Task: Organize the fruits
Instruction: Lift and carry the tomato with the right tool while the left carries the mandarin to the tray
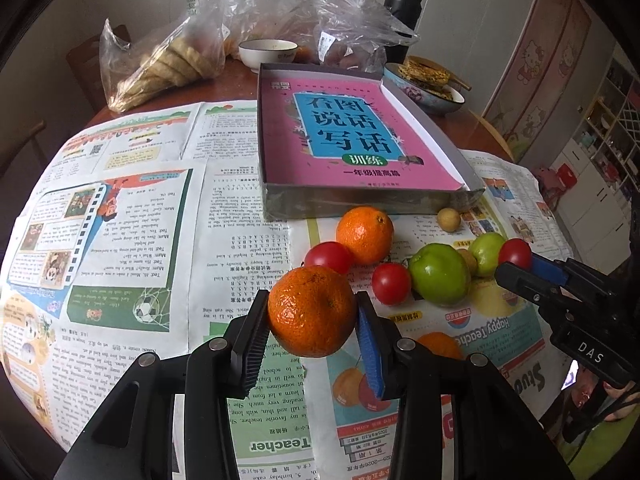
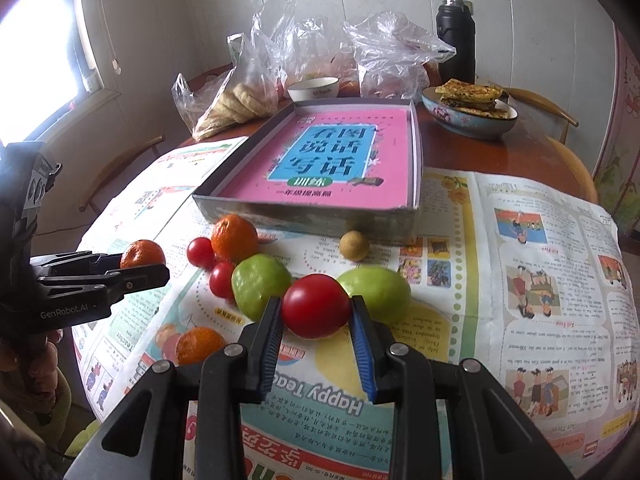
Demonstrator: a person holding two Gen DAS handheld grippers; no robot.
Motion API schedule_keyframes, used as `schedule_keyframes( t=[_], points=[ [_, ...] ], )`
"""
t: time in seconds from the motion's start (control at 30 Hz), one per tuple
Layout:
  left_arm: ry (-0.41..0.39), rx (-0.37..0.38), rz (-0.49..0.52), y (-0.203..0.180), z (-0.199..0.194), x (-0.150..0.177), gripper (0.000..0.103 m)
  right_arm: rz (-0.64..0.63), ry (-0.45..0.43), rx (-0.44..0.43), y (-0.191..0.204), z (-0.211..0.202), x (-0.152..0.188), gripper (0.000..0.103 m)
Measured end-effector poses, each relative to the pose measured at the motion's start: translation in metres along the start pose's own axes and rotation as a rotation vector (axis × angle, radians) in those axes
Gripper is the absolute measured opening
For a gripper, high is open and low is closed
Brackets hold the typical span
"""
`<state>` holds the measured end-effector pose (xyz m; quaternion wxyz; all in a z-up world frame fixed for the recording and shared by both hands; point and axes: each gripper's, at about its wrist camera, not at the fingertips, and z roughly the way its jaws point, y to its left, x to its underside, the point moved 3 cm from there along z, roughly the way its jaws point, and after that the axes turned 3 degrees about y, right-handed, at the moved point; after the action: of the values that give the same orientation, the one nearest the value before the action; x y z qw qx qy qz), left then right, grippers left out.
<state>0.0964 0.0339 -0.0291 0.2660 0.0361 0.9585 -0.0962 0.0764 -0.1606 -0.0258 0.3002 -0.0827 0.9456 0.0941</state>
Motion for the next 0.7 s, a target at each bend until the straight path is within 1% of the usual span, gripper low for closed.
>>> schedule_keyframes(
  t=[0.13, 0.37, 0.53, 0.7],
  points=[
    [-0.024, -0.015, 0.005, 0.001, -0.006, -0.011, 0.042, 0.000, -0.034, 0.009, -0.004, -0.005, -0.014, 0.033],
    [-0.049, -0.016, 0.004, -0.001, -0.008, -0.030, 0.042, 0.009, -0.086, 0.017, -0.010, -0.007, -0.043, 0.033],
    [-0.065, -0.017, 0.011, -0.004, -0.006, -0.047, 0.042, 0.005, -0.099, 0.029, -0.012, -0.003, -0.059, 0.033],
    [-0.076, -0.016, 0.008, -0.009, 0.000, -0.065, 0.042, 0.018, -0.094, 0.034, -0.018, 0.011, -0.070, 0.033]
  ],
)
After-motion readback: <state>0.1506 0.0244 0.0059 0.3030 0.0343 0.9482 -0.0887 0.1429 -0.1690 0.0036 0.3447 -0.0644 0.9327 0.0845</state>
